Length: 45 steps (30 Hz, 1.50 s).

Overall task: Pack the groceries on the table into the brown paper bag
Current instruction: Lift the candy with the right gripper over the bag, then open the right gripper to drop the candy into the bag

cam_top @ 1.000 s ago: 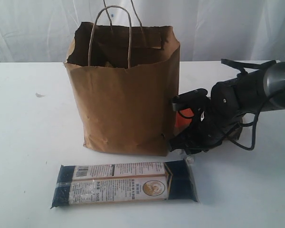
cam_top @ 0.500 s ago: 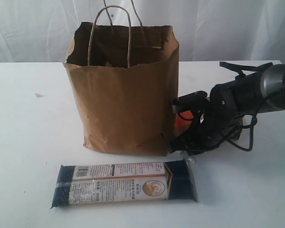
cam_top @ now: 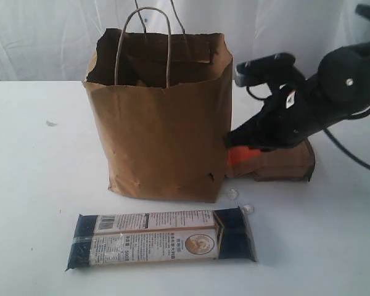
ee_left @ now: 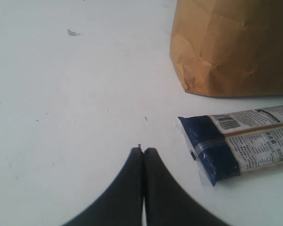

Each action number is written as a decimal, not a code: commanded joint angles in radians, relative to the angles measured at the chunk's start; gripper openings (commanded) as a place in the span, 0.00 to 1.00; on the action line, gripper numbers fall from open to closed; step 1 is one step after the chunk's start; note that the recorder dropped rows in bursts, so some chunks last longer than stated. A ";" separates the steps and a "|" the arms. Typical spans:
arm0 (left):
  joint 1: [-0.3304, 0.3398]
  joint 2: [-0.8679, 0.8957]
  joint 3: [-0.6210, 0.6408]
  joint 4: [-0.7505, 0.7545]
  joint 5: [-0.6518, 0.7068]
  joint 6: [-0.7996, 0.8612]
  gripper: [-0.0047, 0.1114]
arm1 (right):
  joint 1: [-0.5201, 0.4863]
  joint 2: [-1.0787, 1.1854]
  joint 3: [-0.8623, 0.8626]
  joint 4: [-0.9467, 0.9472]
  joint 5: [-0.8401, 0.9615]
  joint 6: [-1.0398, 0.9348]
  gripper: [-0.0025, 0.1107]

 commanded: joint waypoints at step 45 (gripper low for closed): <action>0.002 -0.004 0.004 -0.007 0.001 0.002 0.04 | 0.146 0.284 -0.843 0.482 0.286 -0.398 0.02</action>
